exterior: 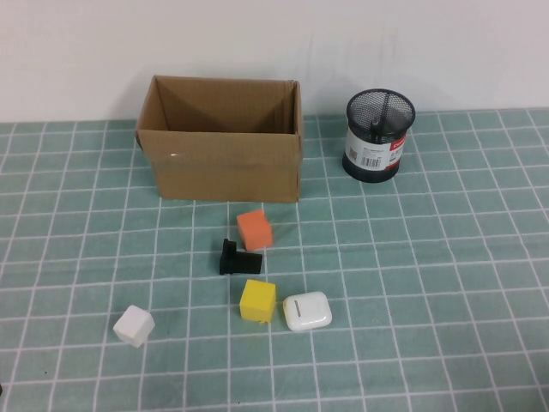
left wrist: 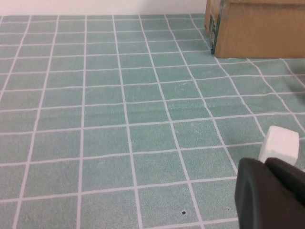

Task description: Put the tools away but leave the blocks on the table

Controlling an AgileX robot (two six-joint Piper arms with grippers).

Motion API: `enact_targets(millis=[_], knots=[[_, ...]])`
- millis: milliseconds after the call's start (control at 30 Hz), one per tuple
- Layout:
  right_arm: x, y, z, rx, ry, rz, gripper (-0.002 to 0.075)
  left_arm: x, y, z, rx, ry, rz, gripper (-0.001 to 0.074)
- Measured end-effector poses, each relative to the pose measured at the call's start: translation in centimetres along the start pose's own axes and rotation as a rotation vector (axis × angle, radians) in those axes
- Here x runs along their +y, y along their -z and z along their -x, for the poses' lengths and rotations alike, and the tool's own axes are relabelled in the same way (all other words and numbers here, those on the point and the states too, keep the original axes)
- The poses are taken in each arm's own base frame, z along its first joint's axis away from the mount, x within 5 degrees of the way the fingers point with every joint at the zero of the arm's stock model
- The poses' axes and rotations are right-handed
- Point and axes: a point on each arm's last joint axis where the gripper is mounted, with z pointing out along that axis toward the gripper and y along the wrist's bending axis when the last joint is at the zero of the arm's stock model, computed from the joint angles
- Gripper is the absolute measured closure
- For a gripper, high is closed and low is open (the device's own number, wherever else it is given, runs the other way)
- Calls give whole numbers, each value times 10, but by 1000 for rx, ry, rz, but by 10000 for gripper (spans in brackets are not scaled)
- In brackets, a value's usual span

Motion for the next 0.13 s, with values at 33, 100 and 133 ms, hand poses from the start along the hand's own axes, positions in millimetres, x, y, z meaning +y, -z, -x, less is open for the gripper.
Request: enact_targets(millis=[33,100,133], knots=[[0,0,0,0,0,0,733,0,0,0,0,0,0,738],[0,0,0,0,0,0,733,0,0,0,0,0,0,738],[0,0,0,0,0,0,733,0,0,0,0,0,0,738]])
